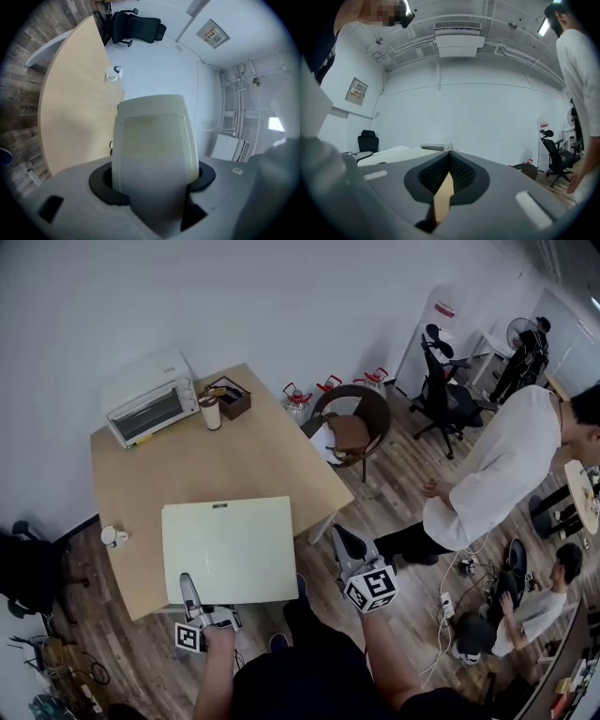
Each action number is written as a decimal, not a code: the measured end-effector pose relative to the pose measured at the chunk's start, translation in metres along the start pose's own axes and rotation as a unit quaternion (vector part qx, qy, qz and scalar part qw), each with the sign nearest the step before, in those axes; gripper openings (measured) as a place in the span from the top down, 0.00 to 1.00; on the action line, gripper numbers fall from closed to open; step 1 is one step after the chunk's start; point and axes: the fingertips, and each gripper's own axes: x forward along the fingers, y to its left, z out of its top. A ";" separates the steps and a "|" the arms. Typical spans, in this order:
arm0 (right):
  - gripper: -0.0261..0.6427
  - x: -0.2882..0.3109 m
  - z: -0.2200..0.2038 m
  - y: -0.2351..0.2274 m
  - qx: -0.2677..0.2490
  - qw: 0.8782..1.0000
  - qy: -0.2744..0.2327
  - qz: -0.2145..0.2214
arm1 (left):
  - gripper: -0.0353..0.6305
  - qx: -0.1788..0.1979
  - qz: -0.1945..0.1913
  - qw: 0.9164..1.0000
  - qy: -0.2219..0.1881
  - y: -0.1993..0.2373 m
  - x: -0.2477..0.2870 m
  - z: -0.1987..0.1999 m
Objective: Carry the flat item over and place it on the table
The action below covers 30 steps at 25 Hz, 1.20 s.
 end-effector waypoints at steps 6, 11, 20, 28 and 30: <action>0.95 0.055 0.001 -0.035 0.004 1.000 0.001 0.014 | 0.51 0.002 0.009 1.000 -0.012 0.028 0.056 -0.017; 0.95 0.086 -0.002 -0.059 0.008 1.000 0.005 0.020 | 0.51 0.002 0.017 1.000 -0.020 0.052 0.101 -0.032; 0.95 0.128 -0.013 -0.086 0.019 0.999 0.015 0.034 | 0.51 0.008 0.015 1.000 -0.020 0.061 0.152 -0.049; 0.95 0.186 -0.012 -0.121 -0.002 0.997 0.026 0.070 | 0.51 0.028 0.023 0.998 -0.053 0.073 0.185 -0.064; 0.95 0.200 -0.012 -0.127 -0.005 0.997 0.025 0.079 | 0.51 0.027 0.023 0.997 -0.062 0.075 0.192 -0.065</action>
